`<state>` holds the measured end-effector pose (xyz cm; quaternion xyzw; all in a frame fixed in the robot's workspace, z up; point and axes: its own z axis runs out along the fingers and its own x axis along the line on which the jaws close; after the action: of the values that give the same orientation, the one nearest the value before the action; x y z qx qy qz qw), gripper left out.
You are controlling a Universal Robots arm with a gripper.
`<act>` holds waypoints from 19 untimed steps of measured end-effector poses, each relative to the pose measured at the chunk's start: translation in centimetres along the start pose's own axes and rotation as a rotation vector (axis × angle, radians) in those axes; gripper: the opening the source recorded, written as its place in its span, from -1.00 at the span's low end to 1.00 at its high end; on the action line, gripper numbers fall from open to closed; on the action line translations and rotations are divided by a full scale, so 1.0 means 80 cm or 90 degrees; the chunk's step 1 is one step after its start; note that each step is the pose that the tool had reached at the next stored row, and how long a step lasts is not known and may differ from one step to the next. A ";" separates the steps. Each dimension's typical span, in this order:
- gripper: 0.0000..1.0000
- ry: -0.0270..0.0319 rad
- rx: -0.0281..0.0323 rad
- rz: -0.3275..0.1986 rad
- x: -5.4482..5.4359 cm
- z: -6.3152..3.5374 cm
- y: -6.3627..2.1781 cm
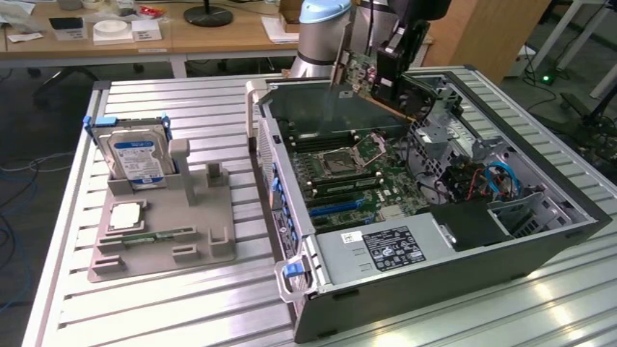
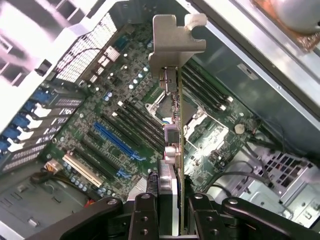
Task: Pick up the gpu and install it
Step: 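Insert the gpu into the slot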
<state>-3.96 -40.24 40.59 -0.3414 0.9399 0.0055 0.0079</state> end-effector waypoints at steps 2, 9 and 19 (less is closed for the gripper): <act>-0.44 0.0001 -0.0004 -0.022 0.000 0.000 0.000; -0.44 -0.0001 -0.0010 -0.079 0.000 0.000 0.000; -0.44 0.0027 0.0010 -0.119 0.000 0.000 0.000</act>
<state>-3.96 -40.26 40.55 -0.4278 0.9038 0.0033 0.0067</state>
